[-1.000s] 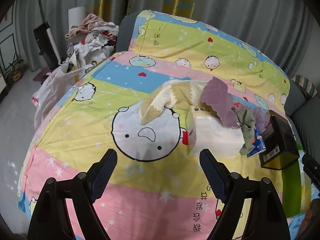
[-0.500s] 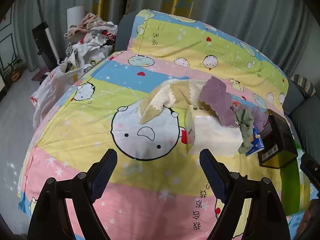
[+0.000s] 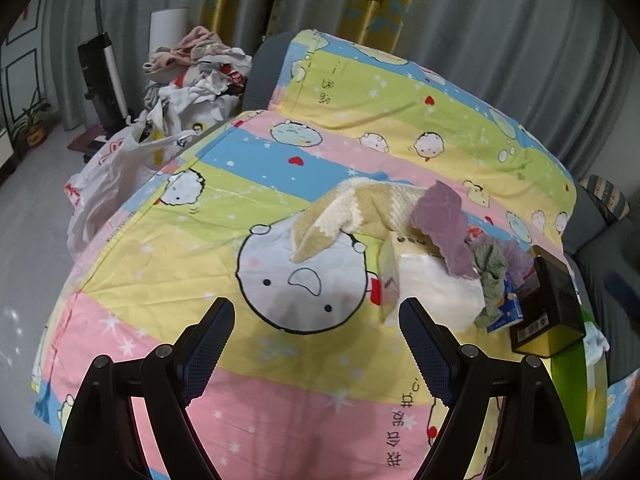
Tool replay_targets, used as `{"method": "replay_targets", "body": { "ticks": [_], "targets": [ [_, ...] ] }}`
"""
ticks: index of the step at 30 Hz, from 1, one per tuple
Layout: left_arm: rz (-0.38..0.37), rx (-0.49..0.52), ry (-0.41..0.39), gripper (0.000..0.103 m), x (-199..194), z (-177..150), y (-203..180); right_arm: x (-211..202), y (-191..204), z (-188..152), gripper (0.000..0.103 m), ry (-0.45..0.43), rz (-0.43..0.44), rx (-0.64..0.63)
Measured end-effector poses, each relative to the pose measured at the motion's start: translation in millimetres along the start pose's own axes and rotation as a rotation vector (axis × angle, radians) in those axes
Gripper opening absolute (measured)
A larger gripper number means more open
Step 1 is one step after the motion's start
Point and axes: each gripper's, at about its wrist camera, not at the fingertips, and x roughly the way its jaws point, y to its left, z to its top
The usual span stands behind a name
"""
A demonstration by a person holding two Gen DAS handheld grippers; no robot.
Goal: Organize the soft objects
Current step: 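Grasp the purple towel on the bed with the right tool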
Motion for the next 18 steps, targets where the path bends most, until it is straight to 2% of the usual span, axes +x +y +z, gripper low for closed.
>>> {"method": "replay_targets", "body": {
  "ticks": [4, 7, 9, 12, 13, 14, 15, 16, 18],
  "targets": [
    [0.02, -0.026, -0.007, 0.085, 0.7, 4.3, 8.4, 66.2, 15.3, 22.7, 0.093, 0.102, -0.034, -0.012],
    [0.039, -0.048, -0.004, 0.085, 4.8, 8.2, 16.6, 121.2, 22.5, 28.4, 0.089, 0.162, -0.112, -0.035],
    [0.04, -0.059, -0.002, 0.085, 6.0, 9.8, 19.6, 147.1, 23.8, 28.2, 0.083, 0.188, -0.158, -0.05],
    [0.021, -0.078, 0.001, 0.085, 6.0, 12.4, 26.0, 185.8, 19.2, 26.2, 0.07, 0.246, -0.187, -0.061],
    [0.016, -0.081, 0.002, 0.085, 5.4, 13.0, 27.1, 193.0, 17.2, 26.4, 0.054, 0.251, -0.196, -0.065],
    [0.006, -0.083, 0.001, 0.085, 5.0, 13.7, 28.2, 197.1, 13.9, 27.0, 0.029, 0.251, -0.211, -0.067],
    [-0.003, -0.082, -0.002, 0.085, 4.8, 14.4, 29.2, 201.9, 9.3, 27.1, 0.017, 0.248, -0.241, -0.063],
    [-0.005, -0.081, -0.001, 0.085, 5.2, 15.1, 29.4, 204.2, 6.8, 27.8, 0.008, 0.243, -0.248, -0.055],
    [0.005, -0.081, 0.002, 0.085, 6.6, 15.7, 30.7, 203.2, 3.9, 29.3, 0.008, 0.223, -0.218, -0.043]
  ]
}}
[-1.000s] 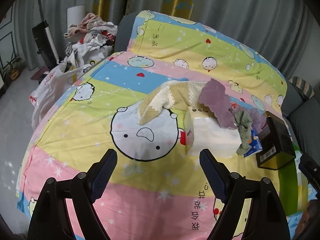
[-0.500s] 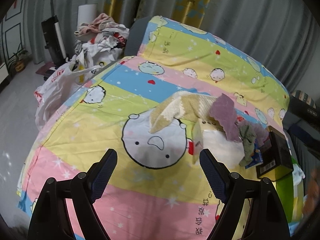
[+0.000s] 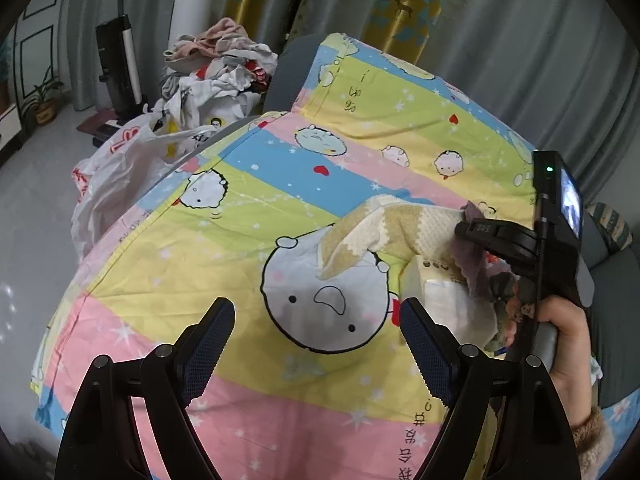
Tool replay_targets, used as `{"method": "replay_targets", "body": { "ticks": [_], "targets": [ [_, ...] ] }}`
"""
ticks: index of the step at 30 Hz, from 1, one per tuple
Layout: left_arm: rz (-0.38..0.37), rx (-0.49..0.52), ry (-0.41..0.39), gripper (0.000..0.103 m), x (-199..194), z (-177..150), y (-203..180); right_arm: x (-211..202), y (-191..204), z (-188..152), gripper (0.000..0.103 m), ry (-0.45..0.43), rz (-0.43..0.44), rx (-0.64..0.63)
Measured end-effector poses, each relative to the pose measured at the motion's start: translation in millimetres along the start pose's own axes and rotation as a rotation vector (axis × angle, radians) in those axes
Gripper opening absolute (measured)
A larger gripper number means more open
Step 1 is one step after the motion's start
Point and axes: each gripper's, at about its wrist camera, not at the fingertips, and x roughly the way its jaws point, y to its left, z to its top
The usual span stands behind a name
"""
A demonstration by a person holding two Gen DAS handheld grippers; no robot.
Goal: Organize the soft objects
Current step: 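Grasp the purple towel on the bed with the right tool, then carry the purple towel into the green box and open the right tool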
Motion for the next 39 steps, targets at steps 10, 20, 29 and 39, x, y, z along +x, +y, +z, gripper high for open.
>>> {"method": "replay_targets", "body": {
  "ticks": [10, 20, 29, 39],
  "targets": [
    [0.009, 0.027, -0.007, 0.085, -2.1, -2.5, -6.2, -115.3, -9.0, 0.6, 0.006, -0.212, 0.136, 0.0],
    [-0.014, 0.057, 0.013, 0.085, -1.2, -8.0, -16.4, -228.8, -18.2, -63.1, 0.007, -0.288, 0.246, -0.071],
    [-0.052, 0.091, 0.067, 0.085, 5.2, -20.3, -30.6, -168.6, -45.2, -148.4, 0.009, -0.033, 0.289, -0.015],
    [-0.097, 0.153, 0.185, 0.085, 28.6, -39.8, -59.5, -66.5, -68.2, -157.2, 0.028, 0.148, 0.196, 0.116]
  ]
}}
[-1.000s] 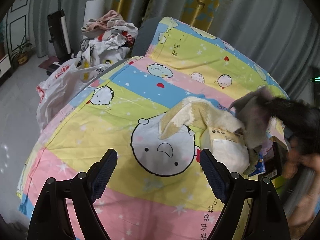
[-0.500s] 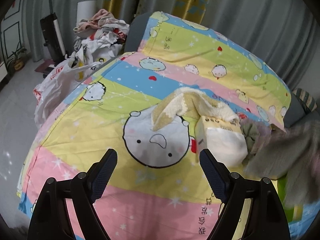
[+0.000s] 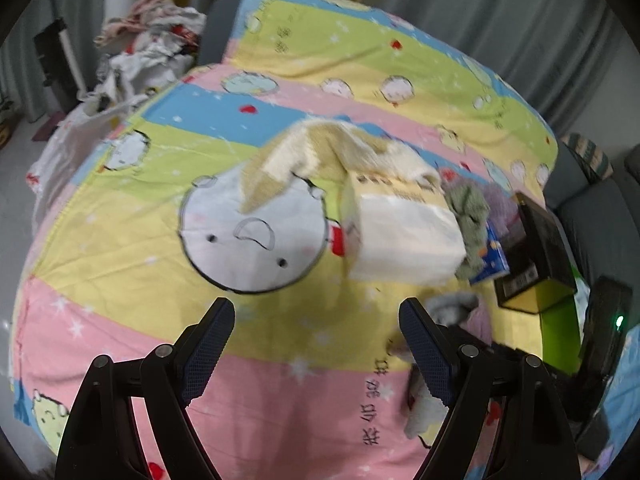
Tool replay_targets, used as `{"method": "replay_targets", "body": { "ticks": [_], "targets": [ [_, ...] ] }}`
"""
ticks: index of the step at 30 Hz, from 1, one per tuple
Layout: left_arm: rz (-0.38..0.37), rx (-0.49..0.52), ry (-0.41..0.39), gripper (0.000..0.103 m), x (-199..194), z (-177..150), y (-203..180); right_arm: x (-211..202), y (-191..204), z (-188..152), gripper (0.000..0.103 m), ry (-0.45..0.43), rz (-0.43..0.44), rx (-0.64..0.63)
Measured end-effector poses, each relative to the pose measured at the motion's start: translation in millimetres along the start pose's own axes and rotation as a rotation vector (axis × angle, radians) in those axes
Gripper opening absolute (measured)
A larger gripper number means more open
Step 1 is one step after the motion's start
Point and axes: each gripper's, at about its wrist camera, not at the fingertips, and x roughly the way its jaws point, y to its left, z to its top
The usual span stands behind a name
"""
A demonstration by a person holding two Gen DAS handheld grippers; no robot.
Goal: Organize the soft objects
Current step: 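Carry the purple towel into the green box and open the right tool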
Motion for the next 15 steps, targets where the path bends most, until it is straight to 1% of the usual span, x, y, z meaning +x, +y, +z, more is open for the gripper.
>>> {"method": "replay_targets", "body": {
  "ticks": [2, 3, 4, 5, 7, 8, 9, 10, 12, 13, 14, 15],
  "targets": [
    [-0.019, -0.004, 0.026, 0.085, 5.5, -2.3, -4.1, -15.8, -6.5, 3.7, 0.075, -0.02, 0.024, 0.034],
    [-0.029, 0.0, 0.04, 0.085, 8.2, -4.2, -7.0, -23.6, -6.8, 4.4, 0.08, -0.036, 0.021, 0.025],
    [-0.035, 0.007, 0.05, 0.085, 10.5, -5.8, -10.0, -32.8, -6.5, 8.2, 0.082, -0.056, 0.014, 0.001],
    [-0.043, 0.02, 0.064, 0.085, 13.8, -7.7, -14.6, -40.3, -6.7, 13.3, 0.082, -0.069, 0.012, -0.017],
    [-0.065, 0.041, 0.092, 0.085, 19.3, -12.2, -23.3, -43.8, -10.1, 20.8, 0.082, -0.06, 0.027, -0.003],
    [-0.081, 0.046, 0.105, 0.085, 21.6, -14.4, -27.0, -42.4, -10.3, 23.1, 0.083, -0.049, 0.046, 0.003],
    [-0.096, 0.052, 0.116, 0.085, 23.6, -16.5, -30.7, -37.3, -11.8, 23.0, 0.083, -0.038, 0.083, 0.009],
    [-0.112, 0.059, 0.129, 0.085, 25.9, -19.0, -34.3, -32.9, -14.2, 22.3, 0.081, -0.03, 0.104, 0.014],
    [-0.129, 0.081, 0.156, 0.085, 33.1, -25.1, -43.6, -17.4, -21.6, 14.5, 0.081, 0.002, 0.143, 0.044],
    [-0.125, 0.088, 0.164, 0.085, 36.8, -27.5, -47.0, -8.3, -23.7, 10.7, 0.077, 0.027, 0.152, 0.056],
    [-0.109, 0.096, 0.173, 0.085, 41.7, -30.1, -50.5, -2.0, -24.4, 8.7, 0.069, 0.05, 0.162, 0.062],
    [-0.089, 0.105, 0.182, 0.085, 47.2, -32.3, -53.8, 8.3, -27.4, 5.3, 0.066, 0.084, 0.207, 0.08]
  ]
}}
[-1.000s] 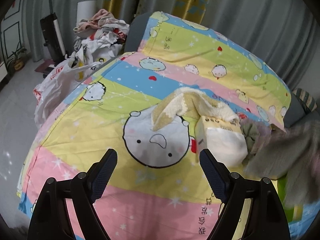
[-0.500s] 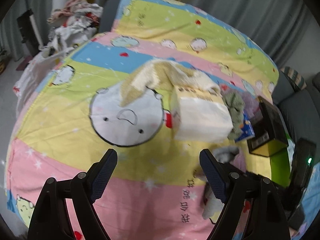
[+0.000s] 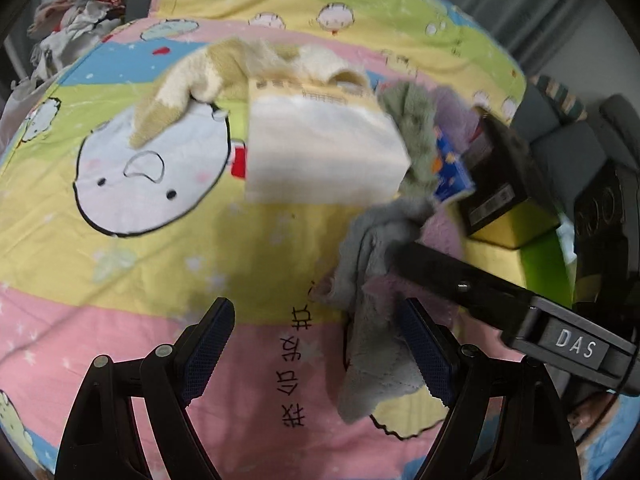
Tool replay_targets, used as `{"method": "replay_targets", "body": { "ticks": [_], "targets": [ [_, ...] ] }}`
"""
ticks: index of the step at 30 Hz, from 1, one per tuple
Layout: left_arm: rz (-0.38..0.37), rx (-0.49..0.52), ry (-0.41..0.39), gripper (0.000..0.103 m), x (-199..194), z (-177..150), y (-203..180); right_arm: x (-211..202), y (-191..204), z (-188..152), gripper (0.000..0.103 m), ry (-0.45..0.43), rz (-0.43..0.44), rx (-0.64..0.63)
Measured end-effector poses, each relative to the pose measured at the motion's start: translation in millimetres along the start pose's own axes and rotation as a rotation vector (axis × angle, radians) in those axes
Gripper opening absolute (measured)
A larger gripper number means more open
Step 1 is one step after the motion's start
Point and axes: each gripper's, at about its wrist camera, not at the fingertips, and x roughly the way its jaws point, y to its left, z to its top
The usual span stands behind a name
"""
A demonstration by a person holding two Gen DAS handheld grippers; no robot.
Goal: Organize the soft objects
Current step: 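Carry the purple towel into the green box and open the right tool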
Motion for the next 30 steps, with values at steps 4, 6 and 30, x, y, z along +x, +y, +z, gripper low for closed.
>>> {"method": "replay_targets", "body": {
  "ticks": [4, 6, 30],
  "targets": [
    [-0.022, 0.006, 0.026, 0.071, 18.8, -4.1, -8.8, 21.2, -8.2, -7.8, 0.045, 0.07, 0.079, 0.054],
    [-0.078, -0.007, 0.039, 0.057, 23.7, -5.6, -10.4, 23.5, -9.0, -11.3, 0.038, 0.064, 0.084, 0.057],
    [-0.422, 0.531, -0.35, 0.037, -65.3, -22.1, -225.5, -225.9, -67.9, -32.2, 0.036, -0.591, -0.013, 0.12]
  ]
}}
